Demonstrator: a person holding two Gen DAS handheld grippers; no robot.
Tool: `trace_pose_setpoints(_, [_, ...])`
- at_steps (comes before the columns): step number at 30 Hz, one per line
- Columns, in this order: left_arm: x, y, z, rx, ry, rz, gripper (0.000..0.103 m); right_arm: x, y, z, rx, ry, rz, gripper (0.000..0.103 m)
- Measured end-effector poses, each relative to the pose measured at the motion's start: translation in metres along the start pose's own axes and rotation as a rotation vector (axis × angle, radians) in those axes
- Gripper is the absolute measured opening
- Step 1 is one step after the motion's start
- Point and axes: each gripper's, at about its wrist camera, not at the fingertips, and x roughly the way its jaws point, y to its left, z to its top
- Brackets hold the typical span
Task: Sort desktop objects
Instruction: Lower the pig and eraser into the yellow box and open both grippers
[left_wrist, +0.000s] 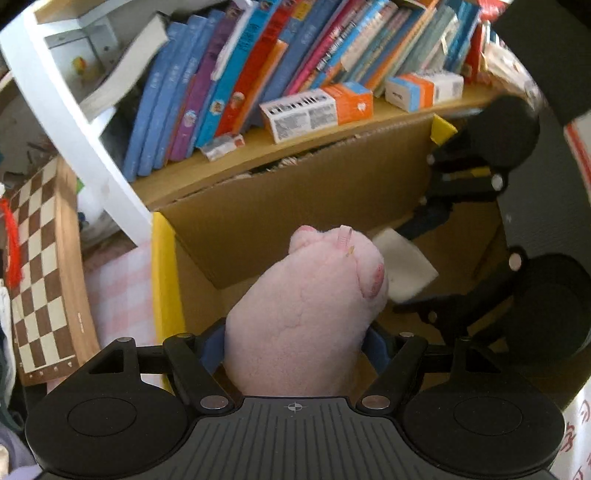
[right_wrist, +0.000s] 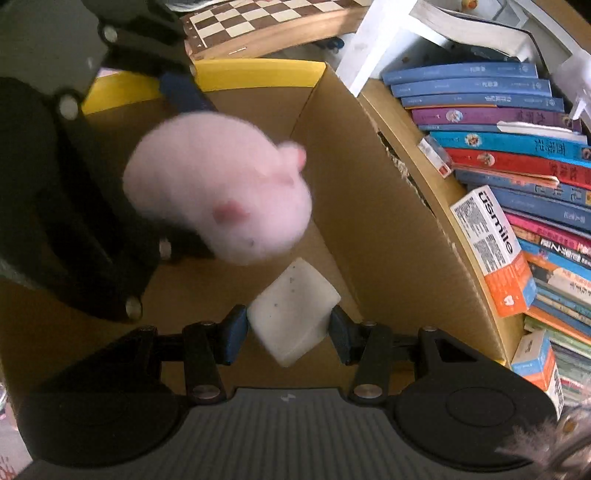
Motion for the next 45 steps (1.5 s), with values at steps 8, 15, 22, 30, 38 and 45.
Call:
trace_pose_setpoints(8, [0.006,-0.008,0.0,0.032,0.028,0.024,0.079,0.004,0.003,0.002,-0.021,0.041,0.041,0.046])
trace_pose_setpoints(15, [0.0,-0.01,-0.003,0.02,0.007,0.059,0.086,-0.006,0.008,0.005,-0.026,0.013,0.023,0.077])
trace_pose_setpoints(22, [-0.025,-0.006,-0.003,0.013,-0.05,0.084,0.095,-0.033,0.009,0.006,-0.013,-0.034,0.001,0.081])
trace_pose_setpoints(30, [-0.067,-0.005,-0.005,0.009,-0.146,0.093,0.1,-0.08,0.004,-0.002,0.067,-0.121,-0.021,0.082])
trace_pose_setpoints(38, [-0.11,-0.008,-0.013,-0.01,-0.251,0.11,0.101,-0.122,0.006,-0.014,0.154,-0.198,-0.063,0.082])
trace_pose_setpoints(45, [-0.149,0.0,-0.03,-0.055,-0.339,0.117,0.101,-0.162,0.017,-0.024,0.286,-0.273,-0.141,0.082])
